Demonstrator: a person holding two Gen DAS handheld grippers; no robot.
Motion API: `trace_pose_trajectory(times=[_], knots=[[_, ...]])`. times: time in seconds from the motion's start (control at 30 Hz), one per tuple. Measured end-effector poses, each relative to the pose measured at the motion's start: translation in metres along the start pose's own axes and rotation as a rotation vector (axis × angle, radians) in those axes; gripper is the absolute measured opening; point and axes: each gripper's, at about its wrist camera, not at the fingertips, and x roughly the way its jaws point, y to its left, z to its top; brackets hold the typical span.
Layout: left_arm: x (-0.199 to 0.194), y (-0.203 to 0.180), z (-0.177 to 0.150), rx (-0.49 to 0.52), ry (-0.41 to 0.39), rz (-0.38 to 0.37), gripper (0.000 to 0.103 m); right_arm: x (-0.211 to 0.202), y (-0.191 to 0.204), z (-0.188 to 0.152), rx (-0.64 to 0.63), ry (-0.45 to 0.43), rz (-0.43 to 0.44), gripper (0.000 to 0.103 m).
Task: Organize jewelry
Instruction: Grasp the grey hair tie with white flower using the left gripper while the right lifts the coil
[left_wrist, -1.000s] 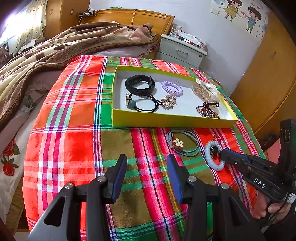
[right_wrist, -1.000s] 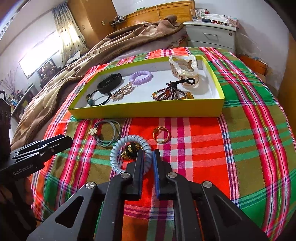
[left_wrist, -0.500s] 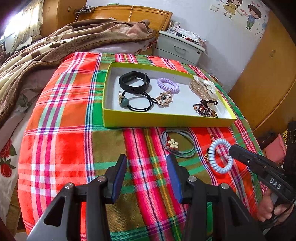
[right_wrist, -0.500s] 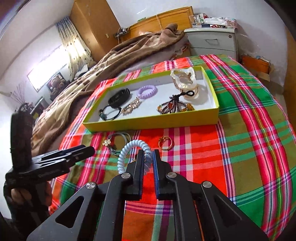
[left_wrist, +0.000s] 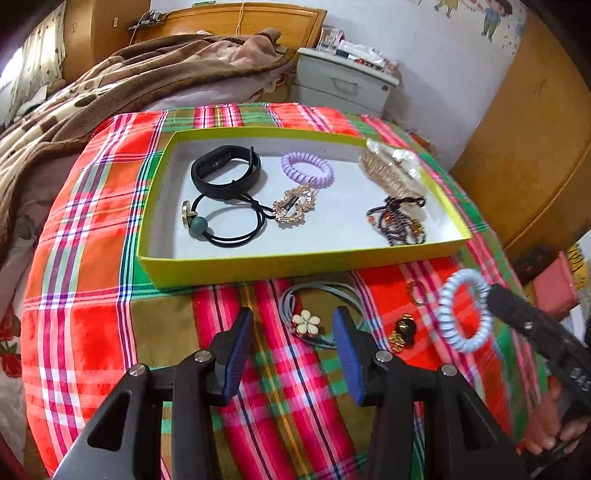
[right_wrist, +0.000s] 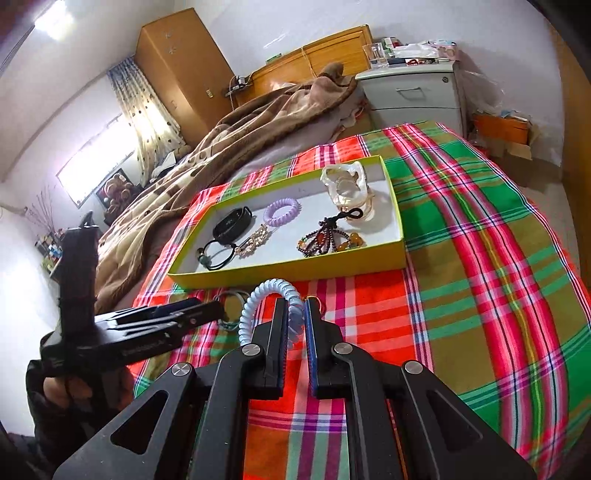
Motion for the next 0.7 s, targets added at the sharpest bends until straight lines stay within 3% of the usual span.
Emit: trace_pose_trajectory(times=[0.17, 0.43, 0.53, 0.7], knots=[[0.006, -0.006, 0.0, 0.017, 0.014, 0.049, 0.046, 0.001, -0.008, 0.002, 0.018, -0.004, 0.005, 0.009], [0.006, -0.002, -0.002, 0.009, -0.002, 0.067, 0.043, 0.0, -0.013, 0.004, 0.024, -0.011, 0.012, 0.009], [0.005, -0.003, -0.004, 0.02, -0.009, 0.094, 0.037, 0.001, -0.013, 0.005, 0.025, -0.011, 0.015, 0.009], [0.003, 0.003, -0.004, -0.002, -0.011, 0.111, 0.018, 0.002, -0.013, 0.005, 0.026, -0.011, 0.013, 0.009]])
